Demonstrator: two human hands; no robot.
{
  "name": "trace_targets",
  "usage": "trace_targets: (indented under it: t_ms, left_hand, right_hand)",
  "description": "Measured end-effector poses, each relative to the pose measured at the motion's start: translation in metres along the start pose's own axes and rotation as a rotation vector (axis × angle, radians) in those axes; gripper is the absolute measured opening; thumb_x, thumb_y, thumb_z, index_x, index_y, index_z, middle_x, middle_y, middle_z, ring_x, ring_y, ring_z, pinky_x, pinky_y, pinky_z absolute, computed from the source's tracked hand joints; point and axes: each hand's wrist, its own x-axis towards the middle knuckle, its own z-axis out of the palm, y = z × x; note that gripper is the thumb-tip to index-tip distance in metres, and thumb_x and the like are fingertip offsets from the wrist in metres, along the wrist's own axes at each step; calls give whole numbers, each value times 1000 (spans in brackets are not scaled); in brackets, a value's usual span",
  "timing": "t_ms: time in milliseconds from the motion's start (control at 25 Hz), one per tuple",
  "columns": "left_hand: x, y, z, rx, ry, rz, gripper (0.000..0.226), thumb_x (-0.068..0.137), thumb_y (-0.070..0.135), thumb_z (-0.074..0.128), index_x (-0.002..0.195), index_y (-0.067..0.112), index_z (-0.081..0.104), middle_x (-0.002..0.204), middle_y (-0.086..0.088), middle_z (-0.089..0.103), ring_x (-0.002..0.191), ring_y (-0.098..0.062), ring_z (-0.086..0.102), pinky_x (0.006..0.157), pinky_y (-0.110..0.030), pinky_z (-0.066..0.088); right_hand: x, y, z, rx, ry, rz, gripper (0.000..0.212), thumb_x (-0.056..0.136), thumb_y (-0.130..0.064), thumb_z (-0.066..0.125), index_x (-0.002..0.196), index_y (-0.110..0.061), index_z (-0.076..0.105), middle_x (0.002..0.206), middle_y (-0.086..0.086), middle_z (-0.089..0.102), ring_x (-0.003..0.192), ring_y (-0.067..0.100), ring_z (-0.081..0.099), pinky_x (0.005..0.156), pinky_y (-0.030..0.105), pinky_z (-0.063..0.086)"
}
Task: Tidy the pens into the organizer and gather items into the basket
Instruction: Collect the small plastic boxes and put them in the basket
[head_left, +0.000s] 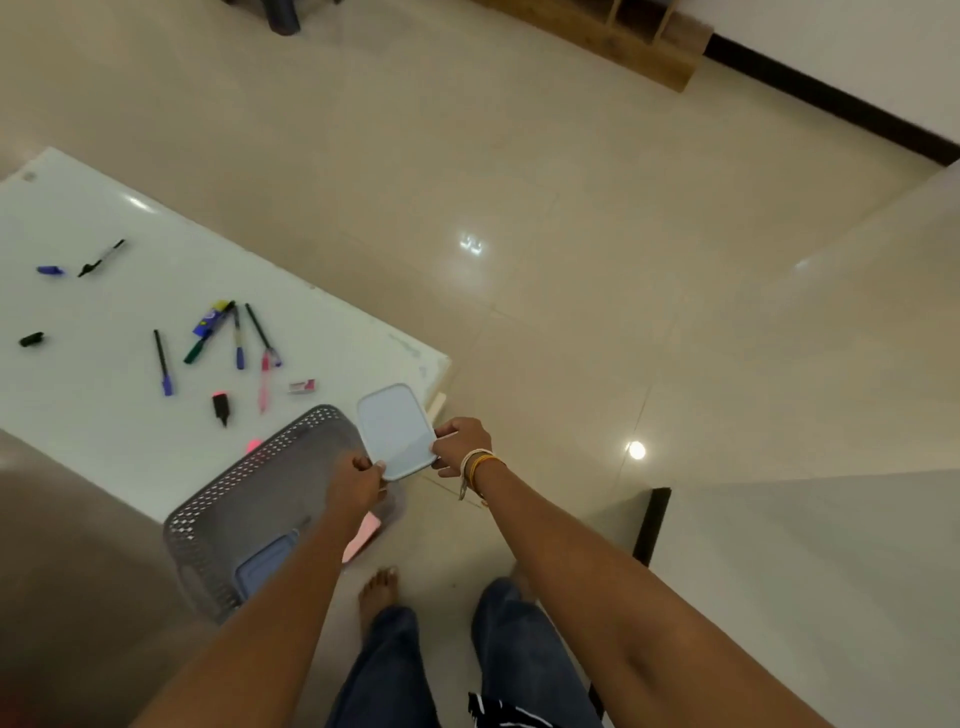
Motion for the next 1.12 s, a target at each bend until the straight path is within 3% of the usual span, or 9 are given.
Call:
trace_targets:
  t_ms: [80, 240, 360, 480, 600, 680, 920, 1040, 1120]
  left_hand:
    - [10, -14, -40, 39, 40, -16, 29, 92, 7, 58, 68, 12, 42, 86, -19, 59, 82, -31, 63, 74, -43, 58]
    - [44, -48, -95, 15, 40, -71, 26, 90, 3, 61, 68, 8, 48, 75, -15, 60, 65, -24, 63, 58, -31, 59]
    - [69, -71, -109, 45, 20, -121, 26, 86, 1, 66, 64, 7, 54, 67, -16, 63, 57, -23, 64, 68, -39, 58]
    - [90, -84, -108, 23, -31, -168, 25, 86, -5, 62, 66, 6, 52, 69, -15, 62, 45, -14, 64, 46, -24, 56]
    - [104, -91, -100, -19, -84, -216, 20, 91, -5, 54, 75, 6, 51, 73, -16, 61, 57, -18, 63, 40, -20, 53]
    - [111, -93, -92, -36, -133, -236, 18, 93, -2, 52, 78, 8, 51, 78, -15, 60, 64, -21, 61, 43, -21, 53]
    - [123, -80, -78, -63, -262, -323, 13, 96, 13, 52, 84, 13, 55, 83, -4, 54, 68, -17, 51, 60, -28, 41]
    - [120, -73, -80, 158, -234, -234, 17, 96, 16, 52, 101, 2, 59, 93, -15, 58, 71, -27, 55, 63, -32, 44]
    - [112, -62, -83, 345, -202, -120, 33, 94, 16, 53, 114, -9, 58, 111, -29, 62, 93, -42, 62, 81, -45, 51]
  right_hand:
    - [-2, -3, 44, -8, -26, -3, 17, 79, 2, 58, 86, -13, 64, 87, 13, 67, 70, 26, 68, 66, 37, 61]
    - [16, -2, 123, -112, -24, -20, 22, 76, 0, 60, 92, -10, 71, 97, 17, 71, 89, 35, 70, 80, 46, 59]
    - [28, 5, 154, -195, 7, -32, 27, 78, 0, 59, 100, -6, 72, 109, 18, 70, 103, 37, 66, 91, 43, 55]
    - [46, 14, 172, -261, 66, -42, 30, 82, 1, 55, 107, -5, 70, 117, 16, 67, 112, 33, 61, 94, 34, 50]
    - [61, 22, 188, -321, 114, -50, 29, 82, 1, 52, 104, -6, 70, 116, 18, 67, 111, 35, 60, 91, 36, 50]
    - [72, 25, 195, -357, 122, -44, 26, 81, 1, 51, 99, -10, 68, 117, 18, 66, 112, 35, 60, 91, 36, 50]
    - [91, 24, 196, -381, 45, 2, 38, 84, -5, 55, 121, -5, 56, 123, 20, 61, 117, 37, 56, 94, 36, 48]
    - [80, 15, 184, -420, -6, -4, 35, 85, -9, 57, 120, -3, 54, 122, 20, 60, 116, 37, 56, 92, 36, 48]
    - [68, 8, 166, -428, -12, -25, 35, 86, -12, 58, 120, -4, 56, 124, 19, 60, 117, 36, 56, 94, 36, 47]
